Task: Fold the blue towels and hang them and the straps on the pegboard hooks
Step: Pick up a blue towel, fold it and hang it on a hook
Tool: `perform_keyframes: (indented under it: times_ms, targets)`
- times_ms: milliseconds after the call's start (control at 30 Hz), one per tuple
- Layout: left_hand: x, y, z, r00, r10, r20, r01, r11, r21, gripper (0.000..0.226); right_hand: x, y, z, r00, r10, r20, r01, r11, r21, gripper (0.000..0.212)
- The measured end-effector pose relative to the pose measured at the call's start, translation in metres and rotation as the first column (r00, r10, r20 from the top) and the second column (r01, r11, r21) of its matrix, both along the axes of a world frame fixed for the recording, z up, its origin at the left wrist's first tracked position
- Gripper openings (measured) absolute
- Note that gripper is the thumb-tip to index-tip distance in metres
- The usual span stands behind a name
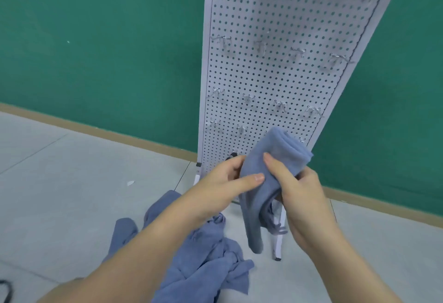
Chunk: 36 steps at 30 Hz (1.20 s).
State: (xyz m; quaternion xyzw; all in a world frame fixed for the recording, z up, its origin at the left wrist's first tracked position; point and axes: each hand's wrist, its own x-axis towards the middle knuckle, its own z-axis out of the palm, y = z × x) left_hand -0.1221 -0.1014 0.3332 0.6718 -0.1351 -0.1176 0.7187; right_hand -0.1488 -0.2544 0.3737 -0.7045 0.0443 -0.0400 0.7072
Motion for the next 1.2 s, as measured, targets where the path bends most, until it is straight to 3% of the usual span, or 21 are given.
perform_keyframes:
  times_ms: [133, 233, 267, 333, 367, 433, 533, 600, 667, 733, 800, 900, 967, 1067, 1133, 1200]
  targets:
    - [0.0, -0.001, 0.002, 0.996, 0.083, -0.013, -0.084, 0.996, -0.021, 0.028, 0.005, -0.001, 0.001, 0.999, -0.013, 0.036, 0.01, 0.998, 0.061, 0.022]
    - [0.005, 0.006, 0.004, 0.989, 0.147, -0.008, -0.147, 0.988, -0.041, 0.04, 0.011, -0.007, -0.006, 0.973, -0.064, 0.222, 0.098, 0.984, -0.149, 0.025]
    - [0.006, 0.009, 0.005, 0.985, 0.17, -0.006, -0.17, 0.984, -0.055, 0.038, 0.01, -0.011, -0.007, 0.926, -0.056, 0.375, 0.18, 0.936, -0.304, 0.033]
    - [0.009, 0.014, 0.008, 0.981, 0.19, -0.04, -0.194, 0.974, -0.117, 0.032, 0.01, -0.019, -0.01, 0.736, 0.182, 0.652, 0.35, 0.722, -0.596, 0.052]
    - [0.01, 0.018, 0.01, 0.982, 0.176, -0.074, -0.187, 0.968, -0.169, 0.033, 0.01, -0.021, -0.013, 0.651, 0.328, 0.685, 0.391, 0.629, -0.672, 0.061]
    - [0.01, 0.025, 0.013, 0.988, 0.107, -0.113, -0.132, 0.961, -0.244, 0.034, 0.013, -0.02, -0.018, 0.575, 0.487, 0.657, 0.417, 0.517, -0.748, 0.073]
    - [0.007, 0.028, 0.013, 0.994, -0.035, -0.106, 0.018, 0.988, -0.154, 0.034, 0.019, -0.012, -0.03, 0.553, 0.482, 0.68, 0.518, 0.44, -0.733, 0.085]
    - [0.002, 0.026, 0.012, 0.986, -0.102, -0.129, 0.09, 0.991, -0.1, 0.044, 0.018, -0.009, -0.032, 0.508, 0.472, 0.721, 0.564, 0.451, -0.692, 0.072]
    - [0.001, 0.026, 0.012, 0.986, -0.091, -0.142, 0.077, 0.992, -0.102, 0.046, 0.016, -0.01, -0.03, 0.456, 0.492, 0.742, 0.618, 0.425, -0.662, 0.044]
    - [0.001, 0.026, 0.013, 0.994, -0.039, -0.104, 0.037, 0.999, -0.028, 0.041, 0.014, -0.015, -0.031, 0.459, 0.491, 0.74, 0.671, 0.355, -0.652, 0.033]
    - [0.002, 0.024, 0.01, 0.997, 0.074, 0.009, -0.074, 0.984, 0.161, 0.042, 0.015, -0.021, -0.032, 0.495, 0.467, 0.732, 0.687, 0.305, -0.659, 0.03]
    - [-0.001, 0.015, 0.003, 0.944, 0.225, 0.241, -0.289, 0.917, 0.276, 0.052, 0.015, -0.024, -0.03, 0.634, 0.395, 0.664, 0.632, 0.229, -0.74, 0.031]
    - [-0.007, 0.01, 0.002, 0.927, 0.153, 0.342, -0.272, 0.902, 0.335, 0.065, 0.011, -0.025, -0.029, 0.736, 0.35, 0.579, 0.54, 0.211, -0.815, 0.028]
    - [-0.019, 0.001, 0.0, 0.877, -0.011, 0.48, -0.272, 0.812, 0.517, 0.074, 0.004, -0.026, -0.025, 0.84, 0.256, 0.479, 0.408, 0.285, -0.867, 0.008]
    - [-0.025, -0.006, -0.001, 0.866, -0.015, 0.499, -0.281, 0.812, 0.512, 0.072, -0.001, -0.029, -0.022, 0.903, 0.172, 0.395, 0.321, 0.344, -0.882, 0.015]
    - [-0.028, -0.012, -0.003, 0.872, 0.001, 0.49, -0.262, 0.846, 0.465, 0.067, -0.005, -0.033, -0.019, 0.935, 0.071, 0.348, 0.289, 0.416, -0.862, 0.003]
